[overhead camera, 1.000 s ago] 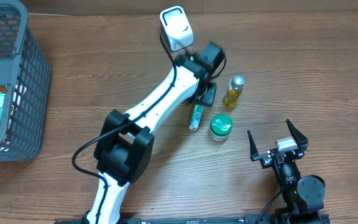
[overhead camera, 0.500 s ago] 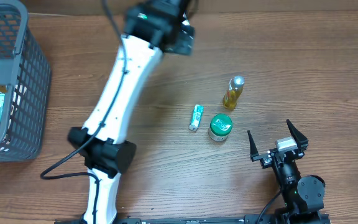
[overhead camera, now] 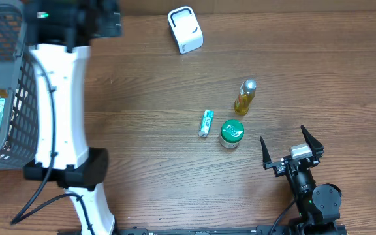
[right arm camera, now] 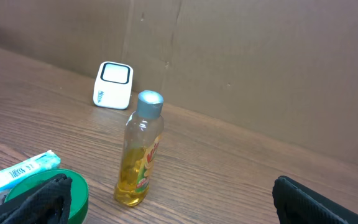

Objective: Scan the item barcode
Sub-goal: 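Move the left gripper back into the grey basket, then grasp the mint-green packet in the basket with the left gripper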

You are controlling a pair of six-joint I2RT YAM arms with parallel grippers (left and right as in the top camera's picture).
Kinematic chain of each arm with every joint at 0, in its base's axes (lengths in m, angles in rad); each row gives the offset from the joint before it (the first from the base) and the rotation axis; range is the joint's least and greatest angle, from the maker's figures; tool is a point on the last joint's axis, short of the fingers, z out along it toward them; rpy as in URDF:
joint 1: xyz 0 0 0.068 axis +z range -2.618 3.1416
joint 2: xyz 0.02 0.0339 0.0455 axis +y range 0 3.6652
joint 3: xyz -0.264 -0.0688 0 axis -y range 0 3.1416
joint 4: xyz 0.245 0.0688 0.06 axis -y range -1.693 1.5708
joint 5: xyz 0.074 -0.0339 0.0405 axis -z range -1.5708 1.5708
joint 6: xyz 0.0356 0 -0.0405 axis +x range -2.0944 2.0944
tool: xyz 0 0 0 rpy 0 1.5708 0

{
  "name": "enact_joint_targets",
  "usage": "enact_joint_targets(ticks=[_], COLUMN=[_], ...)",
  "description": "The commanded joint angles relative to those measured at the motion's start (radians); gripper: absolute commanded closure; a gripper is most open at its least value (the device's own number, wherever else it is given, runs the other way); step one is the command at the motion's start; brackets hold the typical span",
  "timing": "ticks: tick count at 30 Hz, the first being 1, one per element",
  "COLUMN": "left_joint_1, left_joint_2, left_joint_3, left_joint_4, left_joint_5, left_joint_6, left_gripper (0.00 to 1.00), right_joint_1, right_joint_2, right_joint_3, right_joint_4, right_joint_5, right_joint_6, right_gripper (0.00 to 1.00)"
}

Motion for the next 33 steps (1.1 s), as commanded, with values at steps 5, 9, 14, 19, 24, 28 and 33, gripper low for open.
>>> enact_joint_targets(ticks=[5,9,14,19,24,28,33], left_joint_1=[0.203,0.332,0.5,0.65,0.74,0.778,0.789], left_joint_2=[-0.043,-0.043,-0.043,-0.022,0.01,0.026,0.072], left_joint_3=[0.023,0.023,0.016,-0.014,-0.055,-0.113,-0.158], left_joint_4=[0.007,0.015,0.038,0.072,0.088,0.113,0.128], left_joint_5=[-0.023,0.018,0.077,0.155,0.156,0.156,0.155], left_joint_6=[0.014,0.015,0.015,0.015,0.014,0.015,0.04], left_gripper=[0.19,0.19,0.18,0.18,0.18,0.18,0.17], right_joint_1=[0.004,0.004,0.004,0.004,0.004,0.004,0.004], right_joint_2=[-0.007,-0.007,-0.007,-0.007,-0.007,-0.007,-0.007], right_joint_3=[-0.011,-0.011,-0.011,-0.011,-0.011,-0.011,-0.011], right_joint_4=[0.003,0.003,0.003,0.003,0.003,0.003,0.003], right_joint_5=[0.002,0.002,0.002,0.002,0.002,0.002,0.002], right_joint_6=[0.004,0.004,0.004,0.004,0.004,0.004,0.005], right_gripper=[0.0,0.0,0.0,0.0,0.0,0.0,0.0])
